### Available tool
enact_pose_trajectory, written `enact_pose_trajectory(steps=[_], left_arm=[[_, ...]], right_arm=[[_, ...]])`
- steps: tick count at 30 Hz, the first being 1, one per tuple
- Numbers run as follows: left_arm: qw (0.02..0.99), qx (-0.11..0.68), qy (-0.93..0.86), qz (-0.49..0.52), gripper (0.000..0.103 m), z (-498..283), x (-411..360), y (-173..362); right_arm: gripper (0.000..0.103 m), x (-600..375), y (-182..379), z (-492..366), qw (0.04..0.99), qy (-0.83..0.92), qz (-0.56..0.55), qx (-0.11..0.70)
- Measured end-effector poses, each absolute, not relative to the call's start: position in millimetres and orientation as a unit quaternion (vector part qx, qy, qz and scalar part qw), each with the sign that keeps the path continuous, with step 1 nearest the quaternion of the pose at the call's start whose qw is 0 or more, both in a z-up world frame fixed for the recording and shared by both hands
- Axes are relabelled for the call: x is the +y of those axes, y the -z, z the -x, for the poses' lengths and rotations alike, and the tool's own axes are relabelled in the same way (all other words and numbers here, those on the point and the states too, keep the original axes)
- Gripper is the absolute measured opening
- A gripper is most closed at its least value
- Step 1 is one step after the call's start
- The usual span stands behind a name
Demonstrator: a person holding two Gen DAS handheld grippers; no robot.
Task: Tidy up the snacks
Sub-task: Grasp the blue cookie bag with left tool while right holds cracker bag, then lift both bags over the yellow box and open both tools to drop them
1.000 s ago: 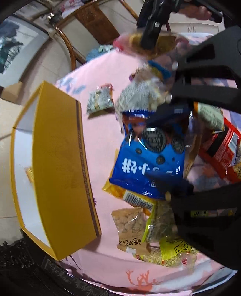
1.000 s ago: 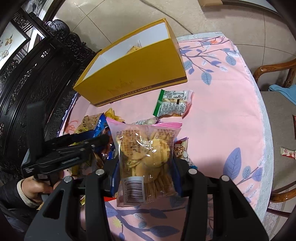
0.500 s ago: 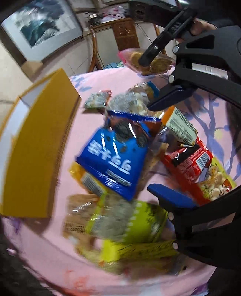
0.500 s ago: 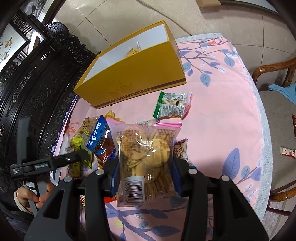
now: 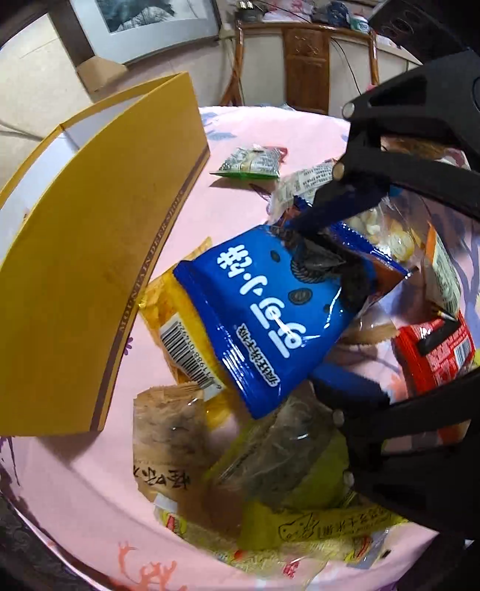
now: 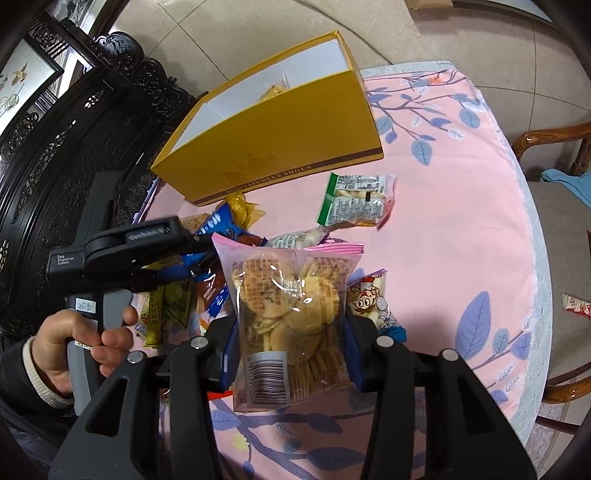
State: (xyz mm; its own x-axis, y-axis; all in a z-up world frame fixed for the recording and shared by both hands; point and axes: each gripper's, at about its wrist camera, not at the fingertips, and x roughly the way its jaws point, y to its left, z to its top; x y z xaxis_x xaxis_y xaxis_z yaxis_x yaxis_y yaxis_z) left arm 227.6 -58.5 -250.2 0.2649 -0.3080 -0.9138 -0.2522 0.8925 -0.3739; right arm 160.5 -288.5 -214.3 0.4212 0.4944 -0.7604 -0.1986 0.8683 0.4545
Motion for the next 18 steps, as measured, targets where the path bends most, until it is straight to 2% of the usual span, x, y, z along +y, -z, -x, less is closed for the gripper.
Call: enact_pose_trajectory(steps=[2, 4, 5, 10, 18], left_arm=[[0.770, 0.598, 0.031, 0.220, 0.047, -226, -57, 245], [0.784, 0.586, 0.047, 0.200, 0.040, -222, -57, 234], [0.793, 0.577, 0.053, 0.190, 0.024, -218, -56, 229], [0.817, 0.547, 0.097, 0.152, 0.024, -206, -61, 209], [0.846, 0.498, 0.103, 0.159, 0.024, -195, -51, 167]], right_arm=[[0.047, -290, 215, -162, 0.830, -0.206, -0.150, 0.496], [0.047, -290, 216, -162, 0.830, -0.204, -0.151, 0.497], [0.047, -289, 215, -162, 0.830, -0.204, -0.150, 0.497], [0.047, -288, 211, -162, 0.835, -0.206, -0.143, 0.489], [0.047, -284, 188, -169, 0.847, -0.217, -0.133, 0.467]])
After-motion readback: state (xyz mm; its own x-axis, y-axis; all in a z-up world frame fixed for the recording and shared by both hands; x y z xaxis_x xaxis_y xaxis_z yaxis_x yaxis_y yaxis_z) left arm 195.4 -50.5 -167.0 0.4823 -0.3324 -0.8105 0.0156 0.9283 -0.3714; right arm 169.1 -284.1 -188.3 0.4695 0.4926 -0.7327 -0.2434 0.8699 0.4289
